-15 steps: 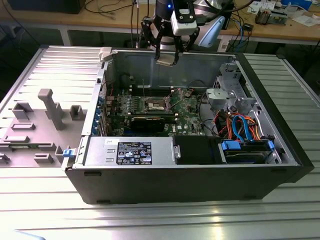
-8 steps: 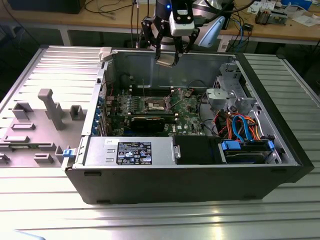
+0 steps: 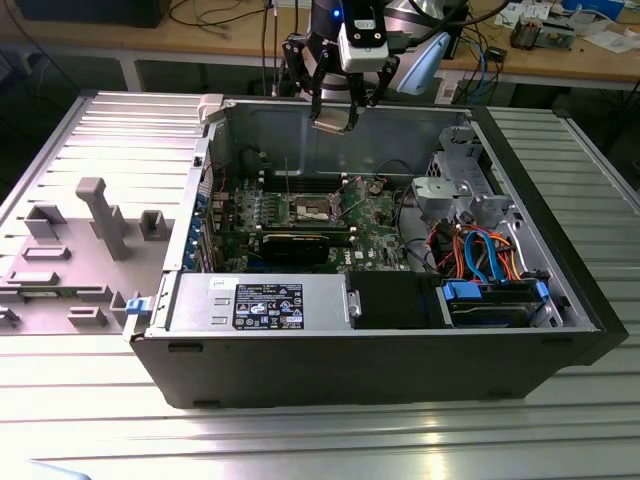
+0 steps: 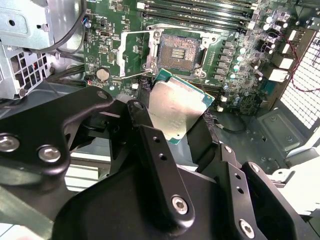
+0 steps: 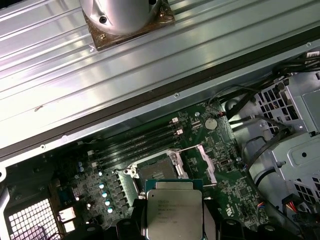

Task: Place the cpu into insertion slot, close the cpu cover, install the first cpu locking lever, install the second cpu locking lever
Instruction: 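Place the cpu into insertion slot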

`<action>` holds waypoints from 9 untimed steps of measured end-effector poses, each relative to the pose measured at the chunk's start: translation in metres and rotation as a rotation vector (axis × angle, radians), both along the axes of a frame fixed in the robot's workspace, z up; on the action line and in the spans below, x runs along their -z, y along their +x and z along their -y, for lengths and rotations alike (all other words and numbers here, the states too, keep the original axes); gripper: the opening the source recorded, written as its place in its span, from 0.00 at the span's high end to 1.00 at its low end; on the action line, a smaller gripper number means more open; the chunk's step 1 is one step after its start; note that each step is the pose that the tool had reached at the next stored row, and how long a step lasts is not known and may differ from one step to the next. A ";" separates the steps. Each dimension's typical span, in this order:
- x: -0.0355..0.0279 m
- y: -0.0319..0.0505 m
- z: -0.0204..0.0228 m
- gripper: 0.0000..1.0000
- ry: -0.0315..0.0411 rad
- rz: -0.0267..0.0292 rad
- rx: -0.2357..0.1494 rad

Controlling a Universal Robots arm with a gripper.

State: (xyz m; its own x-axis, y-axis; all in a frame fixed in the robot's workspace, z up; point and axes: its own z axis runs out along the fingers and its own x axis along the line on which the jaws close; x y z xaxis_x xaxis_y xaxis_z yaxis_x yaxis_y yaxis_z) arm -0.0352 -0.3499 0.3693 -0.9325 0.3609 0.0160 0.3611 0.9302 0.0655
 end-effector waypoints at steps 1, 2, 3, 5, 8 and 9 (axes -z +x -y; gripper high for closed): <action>0.0000 0.0000 0.0000 0.46 0.0000 0.0000 0.000; 0.0000 0.0000 0.0000 0.46 0.0000 0.0000 0.000; 0.0000 0.0000 0.0000 0.46 0.0000 0.0000 0.000; 0.0000 0.0000 0.0000 0.46 0.0000 0.0000 0.000; 0.0002 0.0000 0.0000 0.46 -0.0001 0.0001 0.018; 0.0003 0.0000 0.0000 0.46 -0.0004 0.0001 0.027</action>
